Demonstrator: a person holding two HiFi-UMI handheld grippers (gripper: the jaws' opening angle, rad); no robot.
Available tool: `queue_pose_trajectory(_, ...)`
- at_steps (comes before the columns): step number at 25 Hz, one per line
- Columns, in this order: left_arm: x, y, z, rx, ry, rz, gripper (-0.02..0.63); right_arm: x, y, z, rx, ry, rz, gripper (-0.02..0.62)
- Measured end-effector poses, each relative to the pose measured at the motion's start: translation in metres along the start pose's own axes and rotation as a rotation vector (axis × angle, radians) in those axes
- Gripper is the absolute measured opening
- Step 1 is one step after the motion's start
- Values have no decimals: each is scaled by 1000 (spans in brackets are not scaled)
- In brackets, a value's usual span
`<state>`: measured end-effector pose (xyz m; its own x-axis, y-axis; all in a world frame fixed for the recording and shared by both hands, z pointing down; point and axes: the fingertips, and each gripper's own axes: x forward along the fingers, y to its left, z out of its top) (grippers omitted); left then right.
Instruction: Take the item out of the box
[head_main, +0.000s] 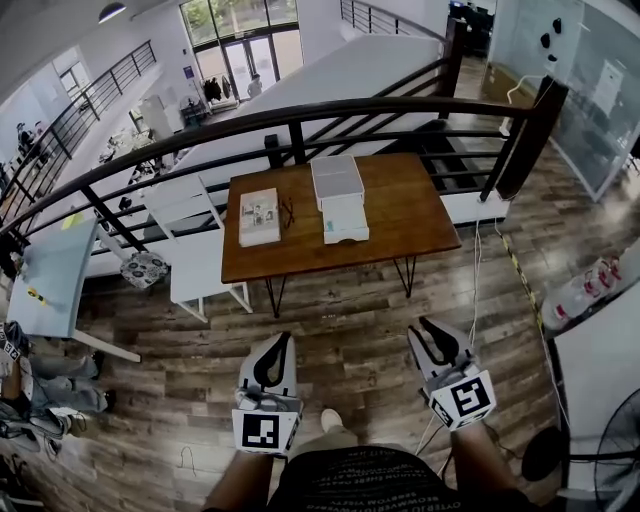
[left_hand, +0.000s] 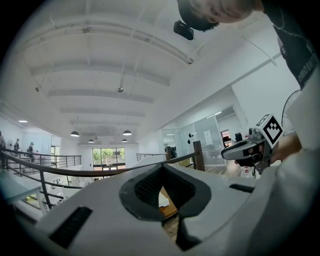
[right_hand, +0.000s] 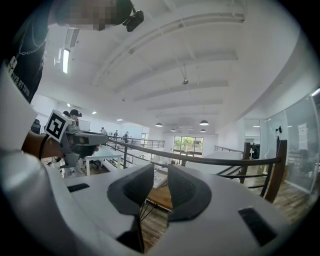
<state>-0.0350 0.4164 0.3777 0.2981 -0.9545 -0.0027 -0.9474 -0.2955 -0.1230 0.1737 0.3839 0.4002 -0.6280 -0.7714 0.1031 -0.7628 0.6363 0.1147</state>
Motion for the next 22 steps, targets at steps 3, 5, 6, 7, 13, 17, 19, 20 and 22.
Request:
queue_pose_trajectory(3, 7, 11, 1, -9, -12, -6, 6, 13, 0, 1, 0, 0, -8, 83)
queue_pose_trajectory(5, 10, 19, -1, -13, -6, -5, 5, 20, 0, 3, 0, 2, -14, 86)
queue_pose_trajectory(6, 12, 22, -2, -9, -1, -8, 5, 24, 0, 4, -1, 3, -17, 86)
queue_pose_trajectory(7, 13, 26, -2, -8, 0, -12, 6, 27, 1, 6, -2, 3, -19, 87)
queue_pose_trajectory(13, 20, 51, -7, -26, -14, -29, 5, 50, 9, 14, -14, 10, -31, 98)
queue_pose_trajectory(17, 24, 66, -7, -30, -27, -47, 5, 61, 17, 17, -18, 13, -37, 106)
queue_pose_trajectory(19, 25, 71, -9, -32, -32, -54, 5, 65, 20, 20, -19, 13, -39, 106)
queue_pose_trajectory(20, 26, 74, -10, -34, -35, -57, 6, 68, 21, 21, -18, 13, -40, 106)
queue_pose_trajectory(22, 27, 77, -10, -39, -34, -64, 5, 71, 23, 23, -14, 14, -39, 107)
